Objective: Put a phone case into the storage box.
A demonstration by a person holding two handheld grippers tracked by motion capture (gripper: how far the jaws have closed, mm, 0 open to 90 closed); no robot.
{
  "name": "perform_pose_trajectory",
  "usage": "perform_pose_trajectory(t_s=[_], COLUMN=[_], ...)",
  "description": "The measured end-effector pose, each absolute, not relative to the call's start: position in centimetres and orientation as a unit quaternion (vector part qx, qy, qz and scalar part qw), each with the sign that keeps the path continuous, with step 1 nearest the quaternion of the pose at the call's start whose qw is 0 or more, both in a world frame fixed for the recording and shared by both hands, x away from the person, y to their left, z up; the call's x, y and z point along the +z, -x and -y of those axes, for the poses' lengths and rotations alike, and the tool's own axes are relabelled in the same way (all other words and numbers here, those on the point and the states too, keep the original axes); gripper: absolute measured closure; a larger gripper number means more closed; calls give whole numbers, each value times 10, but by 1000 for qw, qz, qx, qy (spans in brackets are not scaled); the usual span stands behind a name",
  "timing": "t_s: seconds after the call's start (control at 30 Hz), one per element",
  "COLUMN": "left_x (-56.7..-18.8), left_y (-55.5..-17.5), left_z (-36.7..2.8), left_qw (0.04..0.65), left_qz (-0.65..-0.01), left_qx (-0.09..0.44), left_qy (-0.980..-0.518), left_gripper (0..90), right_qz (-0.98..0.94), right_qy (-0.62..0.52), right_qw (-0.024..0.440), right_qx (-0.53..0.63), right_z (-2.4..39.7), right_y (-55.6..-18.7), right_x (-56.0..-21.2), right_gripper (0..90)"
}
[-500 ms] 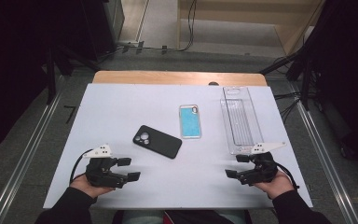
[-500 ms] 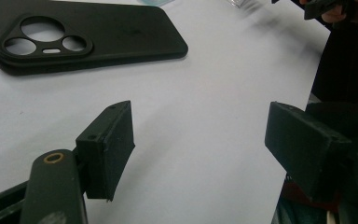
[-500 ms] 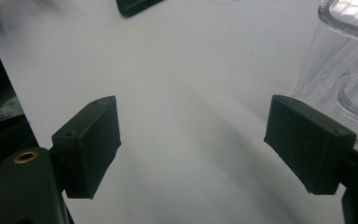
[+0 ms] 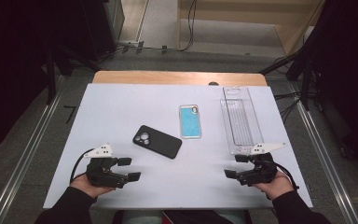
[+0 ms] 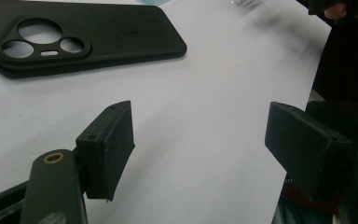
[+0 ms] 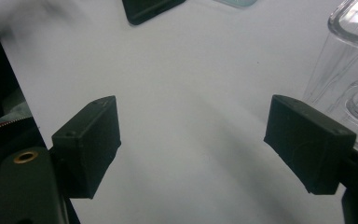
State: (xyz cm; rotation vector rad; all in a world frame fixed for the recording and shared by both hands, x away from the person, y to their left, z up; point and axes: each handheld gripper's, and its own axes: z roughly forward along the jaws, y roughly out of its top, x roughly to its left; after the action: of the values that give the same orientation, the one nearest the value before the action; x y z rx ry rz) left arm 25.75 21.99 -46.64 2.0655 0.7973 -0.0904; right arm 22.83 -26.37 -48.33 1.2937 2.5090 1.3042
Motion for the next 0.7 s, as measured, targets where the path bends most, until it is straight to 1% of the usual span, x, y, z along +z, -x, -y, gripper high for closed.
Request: perform_pose_trajectory(t_s=[0.3, 0.7], left_x=[-466, -466], left_y=[-258, -258], left_z=[-221, -222], left_qw=[447, 445], left_qz=[-326, -328], left_qx=[-37, -37], left_qy=[-832, -832], left_gripper=[240, 240], right_qz=[-806, -808], right_qy=[-422, -423], right_qw=[11, 16], right_qx=[414, 410], right_z=[263, 263], right_y=[-230, -229], right_x=[-485, -485], right_gripper=[161, 161])
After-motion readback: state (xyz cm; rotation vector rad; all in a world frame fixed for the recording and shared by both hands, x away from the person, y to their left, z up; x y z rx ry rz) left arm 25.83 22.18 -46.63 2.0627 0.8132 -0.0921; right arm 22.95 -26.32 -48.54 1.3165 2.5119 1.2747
